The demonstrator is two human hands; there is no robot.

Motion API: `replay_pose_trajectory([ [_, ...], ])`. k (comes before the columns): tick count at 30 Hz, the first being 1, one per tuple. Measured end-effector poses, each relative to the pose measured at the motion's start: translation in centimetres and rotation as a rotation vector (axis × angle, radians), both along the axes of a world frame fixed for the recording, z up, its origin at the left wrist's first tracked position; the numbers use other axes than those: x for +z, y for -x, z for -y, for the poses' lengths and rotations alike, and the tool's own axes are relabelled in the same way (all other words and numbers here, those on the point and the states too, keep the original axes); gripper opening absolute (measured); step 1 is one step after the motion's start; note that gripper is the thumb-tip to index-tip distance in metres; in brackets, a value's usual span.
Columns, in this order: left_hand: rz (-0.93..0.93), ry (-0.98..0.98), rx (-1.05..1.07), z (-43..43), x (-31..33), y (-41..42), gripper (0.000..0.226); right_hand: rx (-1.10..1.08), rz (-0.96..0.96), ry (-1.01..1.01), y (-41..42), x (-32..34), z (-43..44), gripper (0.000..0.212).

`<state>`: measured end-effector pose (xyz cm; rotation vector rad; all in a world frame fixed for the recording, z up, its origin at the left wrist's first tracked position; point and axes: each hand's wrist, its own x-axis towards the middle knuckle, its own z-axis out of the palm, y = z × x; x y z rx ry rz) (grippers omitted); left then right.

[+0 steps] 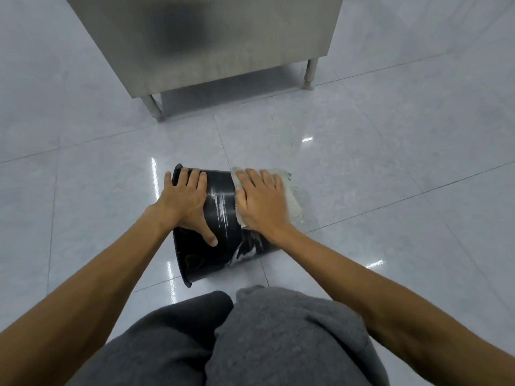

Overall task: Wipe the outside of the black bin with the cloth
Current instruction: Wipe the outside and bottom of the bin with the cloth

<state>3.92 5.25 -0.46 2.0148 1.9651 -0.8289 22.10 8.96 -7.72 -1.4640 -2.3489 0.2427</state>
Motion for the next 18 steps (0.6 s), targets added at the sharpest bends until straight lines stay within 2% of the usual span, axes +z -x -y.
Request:
replay_pose_trajectory([
  [8,-0.003,0.0,0.029,0.7,-0.7,0.0,0.168,0.07,-0.008,-0.109,-2.6,-4.6,9.1,0.059],
  [12,-0.029,-0.048,0.018,1.5,-0.8,-0.5,0.168,0.034,0.019,-0.038,-0.8,-1.7,4.2,0.055],
  [16,-0.028,-0.075,0.024,2.3,-0.8,-1.1,0.171,0.061,0.112,0.193,1.5,0.8,-2.7,0.051],
  [18,-0.011,-0.045,0.047,2.1,-0.6,-1.0,0.172,0.088,0.136,0.209,1.8,0.8,-3.5,0.052],
])
